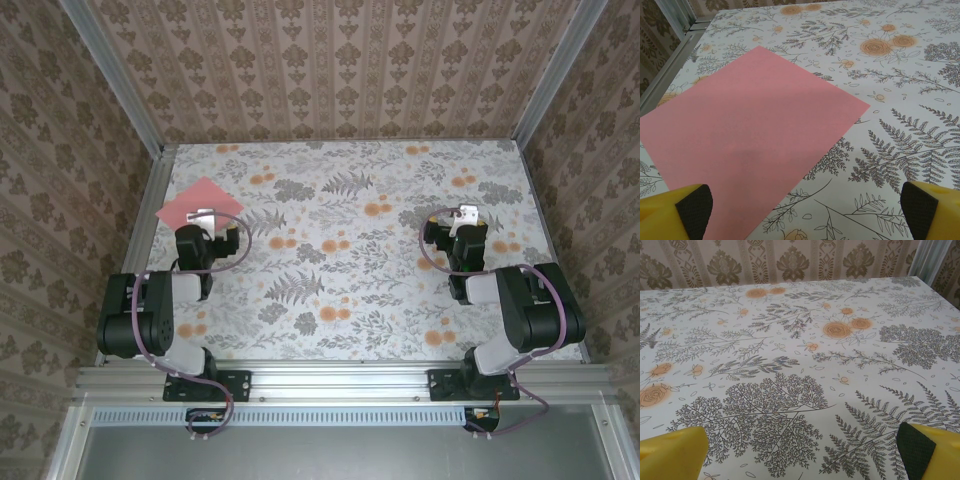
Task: Fold a paper plane with a square sheet of paper (pick it up from the middle)
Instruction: Move the square sheet of paper to the center of the table.
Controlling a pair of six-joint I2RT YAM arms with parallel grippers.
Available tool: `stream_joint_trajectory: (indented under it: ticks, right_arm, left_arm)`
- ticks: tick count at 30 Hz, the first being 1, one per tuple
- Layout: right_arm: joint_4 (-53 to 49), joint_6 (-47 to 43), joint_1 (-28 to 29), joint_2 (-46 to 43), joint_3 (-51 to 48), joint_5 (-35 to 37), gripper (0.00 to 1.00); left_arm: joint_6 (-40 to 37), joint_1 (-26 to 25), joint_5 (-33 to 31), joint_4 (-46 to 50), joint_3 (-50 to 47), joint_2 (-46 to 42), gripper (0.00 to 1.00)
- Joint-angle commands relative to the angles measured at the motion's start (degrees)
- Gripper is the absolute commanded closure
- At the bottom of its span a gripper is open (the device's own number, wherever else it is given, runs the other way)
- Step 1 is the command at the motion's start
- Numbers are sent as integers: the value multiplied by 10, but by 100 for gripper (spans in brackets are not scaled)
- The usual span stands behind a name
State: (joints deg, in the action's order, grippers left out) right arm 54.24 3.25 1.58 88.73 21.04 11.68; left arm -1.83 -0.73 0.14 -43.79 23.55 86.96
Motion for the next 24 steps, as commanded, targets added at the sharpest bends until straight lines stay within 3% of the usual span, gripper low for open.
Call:
stream_joint_trajectory:
  ticks: [1,6,10,16,20,24]
  right_arm:
    - [23,9,-3,2,-4,-3,0]
    - [50,3,-1,1,-18,-15,0]
    - [37,-14,17,-42,-30,8,0]
    - [-134,-29,70,-156,19,111,0]
    - [-291,74,73,-210,76,114,0]
    - [-485,173,73,-214,175,81,0]
  left_arm:
    - [-11,-2,-1,-9,10,2,0]
    - [-11,-1,-1,-11,8,-1,0]
    - [-21,-1,27,101,56,-35,1]
    - [44,-2,-9,274,128,-72,0]
    - [143,4,-23,420,211,-85,0]
    - [208,21,13,568,315,-49,0]
